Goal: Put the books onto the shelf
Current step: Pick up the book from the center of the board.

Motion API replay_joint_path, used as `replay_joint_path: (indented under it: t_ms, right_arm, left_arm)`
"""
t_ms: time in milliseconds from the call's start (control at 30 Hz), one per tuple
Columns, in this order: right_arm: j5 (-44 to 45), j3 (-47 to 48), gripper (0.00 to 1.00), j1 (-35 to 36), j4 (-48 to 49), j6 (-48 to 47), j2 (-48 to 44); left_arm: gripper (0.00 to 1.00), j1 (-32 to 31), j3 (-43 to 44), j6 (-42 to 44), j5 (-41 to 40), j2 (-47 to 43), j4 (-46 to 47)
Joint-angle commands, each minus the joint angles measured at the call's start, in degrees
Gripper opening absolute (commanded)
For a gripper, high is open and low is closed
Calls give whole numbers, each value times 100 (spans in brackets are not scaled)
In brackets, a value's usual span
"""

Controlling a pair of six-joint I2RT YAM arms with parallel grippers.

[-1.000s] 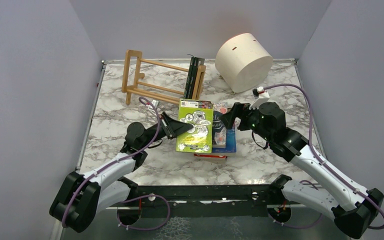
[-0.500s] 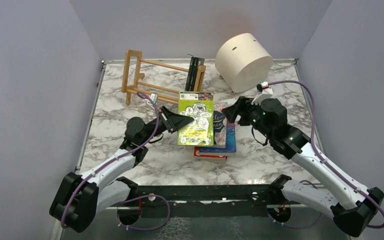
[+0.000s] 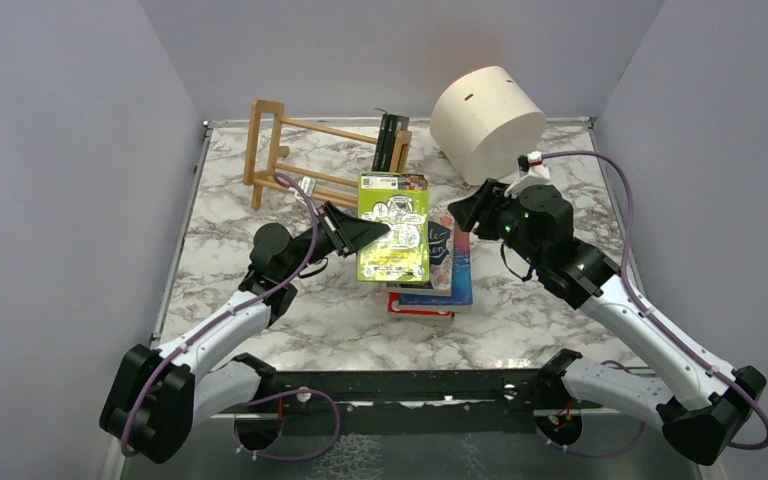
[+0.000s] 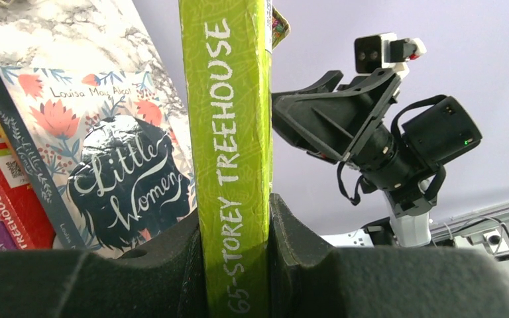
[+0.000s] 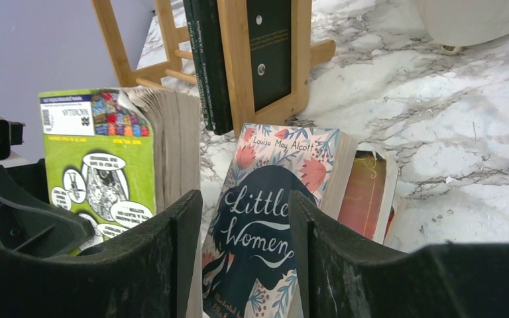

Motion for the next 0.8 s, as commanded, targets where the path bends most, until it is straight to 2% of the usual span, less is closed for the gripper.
replay_joint_path:
  t_ms: [0, 200, 500, 600, 700, 767]
  right_arm:
    - [130, -130, 49, -15, 232, 190, -110]
    - [174, -317, 59, -15, 249, 47, -401]
    - [281, -288, 65, -14, 109, -112, -628]
    - [323, -328, 76, -17, 77, -130, -675]
    - [374, -351, 94, -21, 43, -113, -736]
    - [380, -368, 98, -14, 18, -122, -787]
  left_arm:
    - [0, 15, 279, 35, -120, -20, 420]
    - [0, 23, 370, 170, -116, -99, 255]
    - [0, 199, 1014, 656, -128, -53, -438]
    - [0, 359, 1265, 766, -132, -51, -653]
    - [0, 537, 1540, 987, -191, -90, -1018]
    - [0, 672, 1810, 1279, -375, -146, -1430]
